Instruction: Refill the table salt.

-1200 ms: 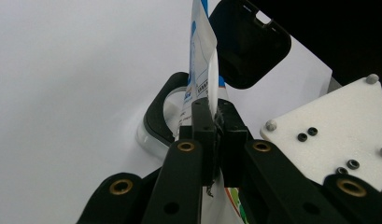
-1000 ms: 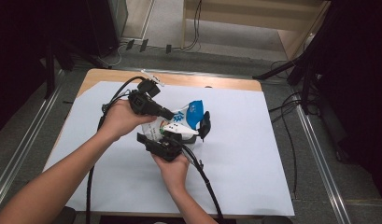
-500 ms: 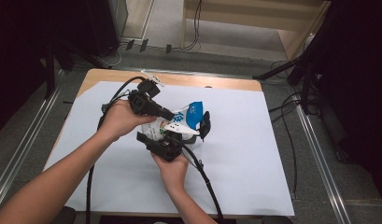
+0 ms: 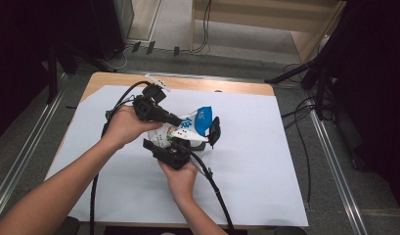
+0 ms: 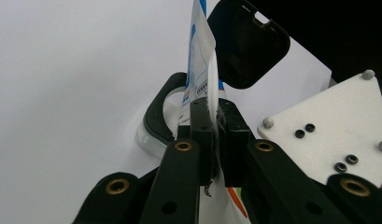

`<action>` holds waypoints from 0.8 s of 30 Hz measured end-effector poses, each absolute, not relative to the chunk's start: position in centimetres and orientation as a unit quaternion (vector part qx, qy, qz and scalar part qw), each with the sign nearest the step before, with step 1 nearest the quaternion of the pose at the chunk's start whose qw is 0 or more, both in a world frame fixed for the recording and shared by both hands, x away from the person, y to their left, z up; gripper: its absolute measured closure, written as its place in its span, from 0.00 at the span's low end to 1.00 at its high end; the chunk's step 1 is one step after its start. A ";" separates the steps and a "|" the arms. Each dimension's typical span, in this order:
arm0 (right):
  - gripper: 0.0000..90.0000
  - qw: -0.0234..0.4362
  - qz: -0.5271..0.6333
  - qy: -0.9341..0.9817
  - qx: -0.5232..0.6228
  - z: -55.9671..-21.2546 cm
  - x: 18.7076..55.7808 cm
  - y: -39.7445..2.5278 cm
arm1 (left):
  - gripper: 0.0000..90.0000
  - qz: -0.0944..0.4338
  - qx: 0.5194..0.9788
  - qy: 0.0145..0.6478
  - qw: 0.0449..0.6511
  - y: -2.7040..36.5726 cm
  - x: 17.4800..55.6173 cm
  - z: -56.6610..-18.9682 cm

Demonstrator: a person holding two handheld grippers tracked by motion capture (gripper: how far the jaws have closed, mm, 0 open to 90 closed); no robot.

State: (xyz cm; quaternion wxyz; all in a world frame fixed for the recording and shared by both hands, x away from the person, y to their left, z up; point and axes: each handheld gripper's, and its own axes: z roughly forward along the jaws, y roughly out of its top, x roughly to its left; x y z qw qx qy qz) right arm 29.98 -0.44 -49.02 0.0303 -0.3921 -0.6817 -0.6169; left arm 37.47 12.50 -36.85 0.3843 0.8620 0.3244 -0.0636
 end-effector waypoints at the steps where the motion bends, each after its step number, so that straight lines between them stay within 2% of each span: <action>1: 0.77 0.030 -0.617 -0.682 -0.392 -49.0 30.0 -0.4 | 0.98 -0.064 0.862 0.325 0.383 12.5 37.5 -36.9; 24: 0.77 0.040 -0.620 -0.676 -0.395 -49.0 29.9 -0.3 | 0.98 -0.066 0.865 0.326 0.376 12.3 37.6 -36.8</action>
